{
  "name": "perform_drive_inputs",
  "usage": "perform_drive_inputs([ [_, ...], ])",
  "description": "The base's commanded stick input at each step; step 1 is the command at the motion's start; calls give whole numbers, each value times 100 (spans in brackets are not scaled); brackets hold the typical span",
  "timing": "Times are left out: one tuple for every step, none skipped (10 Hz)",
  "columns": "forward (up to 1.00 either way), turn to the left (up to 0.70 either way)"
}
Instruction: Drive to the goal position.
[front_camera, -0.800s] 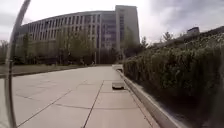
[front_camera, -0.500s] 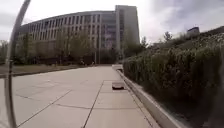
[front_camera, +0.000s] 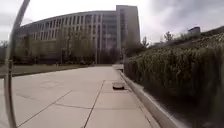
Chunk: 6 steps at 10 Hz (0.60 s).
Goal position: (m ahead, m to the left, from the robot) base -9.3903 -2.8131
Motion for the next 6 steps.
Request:
perform_drive_inputs([
  [0, 45],
  [0, 45],
  [0, 45],
  [0, 45],
  [0, 45],
  [0, 45],
])
